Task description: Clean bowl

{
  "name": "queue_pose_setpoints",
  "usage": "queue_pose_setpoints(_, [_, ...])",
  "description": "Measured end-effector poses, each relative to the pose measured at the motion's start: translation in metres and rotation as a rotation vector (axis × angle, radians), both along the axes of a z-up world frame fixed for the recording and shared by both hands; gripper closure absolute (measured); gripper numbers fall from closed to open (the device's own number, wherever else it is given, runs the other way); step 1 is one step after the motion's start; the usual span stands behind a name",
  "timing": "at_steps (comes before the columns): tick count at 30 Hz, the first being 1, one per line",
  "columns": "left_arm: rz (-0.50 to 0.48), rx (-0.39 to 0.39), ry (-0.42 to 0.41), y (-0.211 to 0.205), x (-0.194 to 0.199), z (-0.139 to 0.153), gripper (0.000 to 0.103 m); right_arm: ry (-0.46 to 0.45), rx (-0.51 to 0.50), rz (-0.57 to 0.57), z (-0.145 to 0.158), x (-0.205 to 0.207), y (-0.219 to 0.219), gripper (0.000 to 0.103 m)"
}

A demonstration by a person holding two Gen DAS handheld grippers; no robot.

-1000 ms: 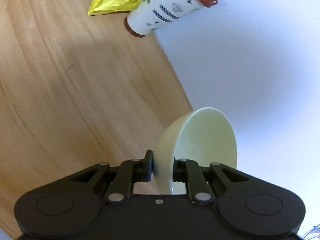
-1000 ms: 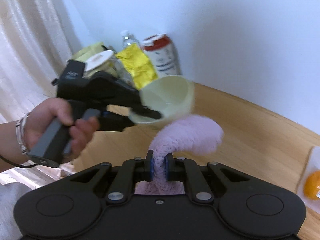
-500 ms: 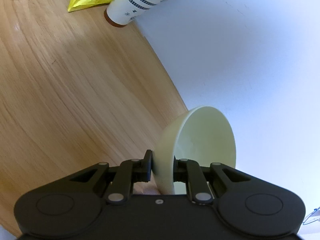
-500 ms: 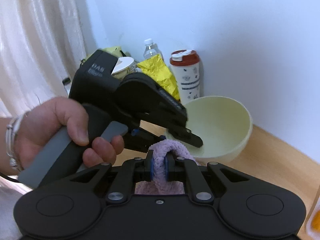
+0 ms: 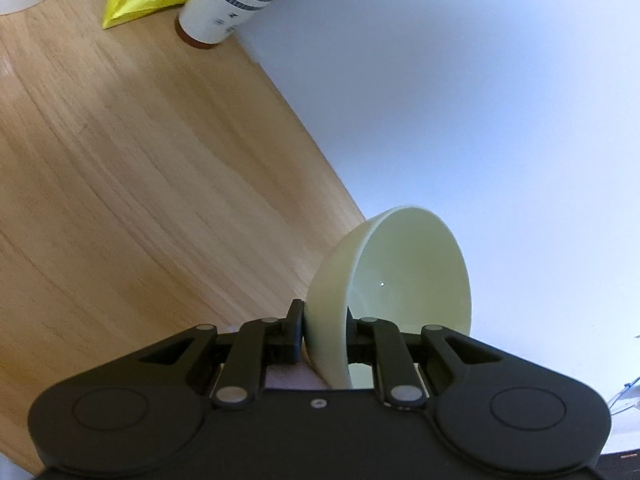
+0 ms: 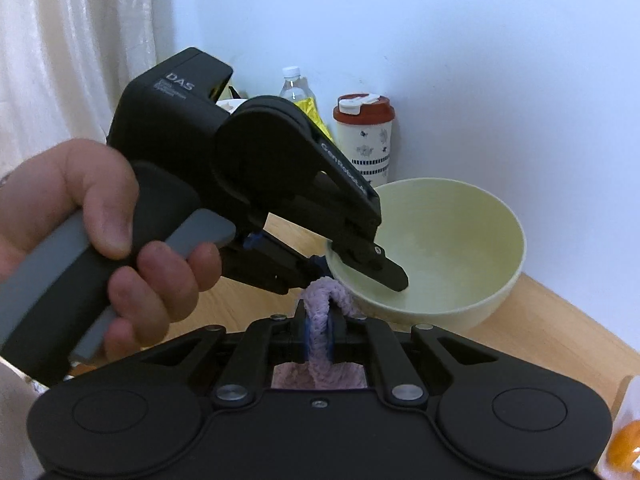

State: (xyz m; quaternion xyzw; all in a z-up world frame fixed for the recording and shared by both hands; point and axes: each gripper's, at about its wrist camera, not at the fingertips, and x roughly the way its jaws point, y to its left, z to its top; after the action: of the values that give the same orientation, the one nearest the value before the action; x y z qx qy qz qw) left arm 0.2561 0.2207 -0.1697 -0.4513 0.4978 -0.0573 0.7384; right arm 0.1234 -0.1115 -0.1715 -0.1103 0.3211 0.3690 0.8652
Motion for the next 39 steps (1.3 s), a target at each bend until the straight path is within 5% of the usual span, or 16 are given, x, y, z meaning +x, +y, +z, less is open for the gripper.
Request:
queue_pose_setpoints(11, [-0.051, 0.012, -0.014, -0.004, 0.006, 0.000, 0.089, -0.014, -0.059, -0.021, -0.016, -0.002, -0.009, 0.095])
queue_pose_setpoints(28, [-0.047, 0.023, 0.008, 0.001, 0.011, -0.005, 0.088, -0.108, -0.141, 0.063, 0.015, -0.038, -0.019, 0.095])
queue_pose_setpoints(39, [-0.094, 0.058, -0.007, 0.005, 0.002, -0.001, 0.088, -0.087, -0.218, 0.071, -0.005, -0.003, -0.014, 0.095])
